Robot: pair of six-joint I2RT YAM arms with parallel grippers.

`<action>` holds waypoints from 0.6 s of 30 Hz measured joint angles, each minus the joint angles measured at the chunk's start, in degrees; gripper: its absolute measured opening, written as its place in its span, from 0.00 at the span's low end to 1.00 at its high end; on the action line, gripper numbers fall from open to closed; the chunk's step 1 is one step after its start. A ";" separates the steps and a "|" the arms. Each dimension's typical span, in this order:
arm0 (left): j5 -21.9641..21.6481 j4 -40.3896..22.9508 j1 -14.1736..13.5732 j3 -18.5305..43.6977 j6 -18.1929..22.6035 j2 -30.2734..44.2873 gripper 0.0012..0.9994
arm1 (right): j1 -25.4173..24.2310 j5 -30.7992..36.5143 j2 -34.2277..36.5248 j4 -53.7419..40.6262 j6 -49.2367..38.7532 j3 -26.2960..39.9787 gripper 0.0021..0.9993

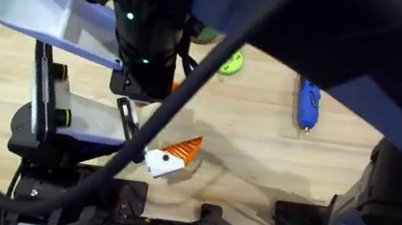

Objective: Pick up the gripper from the table and insert it into the empty holder that is missing its gripper. Then pick up a screw, insert it into the mounting hole, and use the screwdriver to tighten it. Finally, clean up the table by picking up the vegetable and placing it into the bucket.

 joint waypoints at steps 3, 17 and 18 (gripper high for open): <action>0.00 0.00 0.00 0.00 0.00 -0.01 0.99 | 0.00 0.00 0.45 -0.07 0.01 0.00 0.00; 0.00 0.00 0.00 0.00 0.00 0.00 0.99 | 0.00 0.06 0.60 -0.28 0.02 0.02 0.00; 0.00 0.00 0.00 0.00 0.00 -0.01 0.99 | 0.00 0.06 0.61 -0.28 0.01 0.02 0.00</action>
